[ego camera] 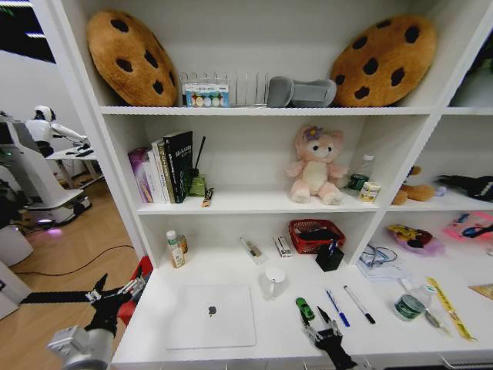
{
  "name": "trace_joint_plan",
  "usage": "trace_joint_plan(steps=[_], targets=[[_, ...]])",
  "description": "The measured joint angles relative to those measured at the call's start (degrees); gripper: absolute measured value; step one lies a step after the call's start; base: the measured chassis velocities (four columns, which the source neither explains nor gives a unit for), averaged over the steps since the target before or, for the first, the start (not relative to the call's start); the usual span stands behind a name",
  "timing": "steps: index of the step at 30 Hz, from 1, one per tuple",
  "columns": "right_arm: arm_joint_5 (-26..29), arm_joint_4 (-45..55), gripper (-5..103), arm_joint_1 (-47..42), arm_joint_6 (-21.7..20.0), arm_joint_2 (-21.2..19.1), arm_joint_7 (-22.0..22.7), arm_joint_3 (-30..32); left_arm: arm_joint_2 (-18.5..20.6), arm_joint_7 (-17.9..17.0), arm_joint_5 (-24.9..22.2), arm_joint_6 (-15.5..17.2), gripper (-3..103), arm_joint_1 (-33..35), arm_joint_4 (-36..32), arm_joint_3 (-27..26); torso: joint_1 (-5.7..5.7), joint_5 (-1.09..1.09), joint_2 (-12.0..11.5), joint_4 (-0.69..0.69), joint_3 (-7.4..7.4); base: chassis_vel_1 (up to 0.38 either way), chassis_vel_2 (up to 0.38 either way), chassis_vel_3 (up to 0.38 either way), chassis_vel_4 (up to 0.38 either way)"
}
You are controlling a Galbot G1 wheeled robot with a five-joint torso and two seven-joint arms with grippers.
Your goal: Organize the objects on the table.
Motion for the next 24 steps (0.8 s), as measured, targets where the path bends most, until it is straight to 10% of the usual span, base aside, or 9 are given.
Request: trace_joint_plan(steps=[5, 24], targets=[[-0.42, 0.79, 34, -0.26, 0.00, 0.70, 0.04, 0.31, -0.49, -0.05, 0.86, -0.01, 100, 0.11, -0.19, 1.49, 0.00, 0.00, 0.00, 0.00, 0.00, 0.000, 0.000, 0.000, 0.000], [6.26, 27.10, 34, -4.94, -4.65, -3.85, 3.30, 5.71, -3.04, 0.05, 3.17, -0.61, 100, 0.69, -0.57, 3.60, -0.01, -0.01, 0.00, -0.01, -0.01, 0.000, 0.000, 0.000, 0.000]])
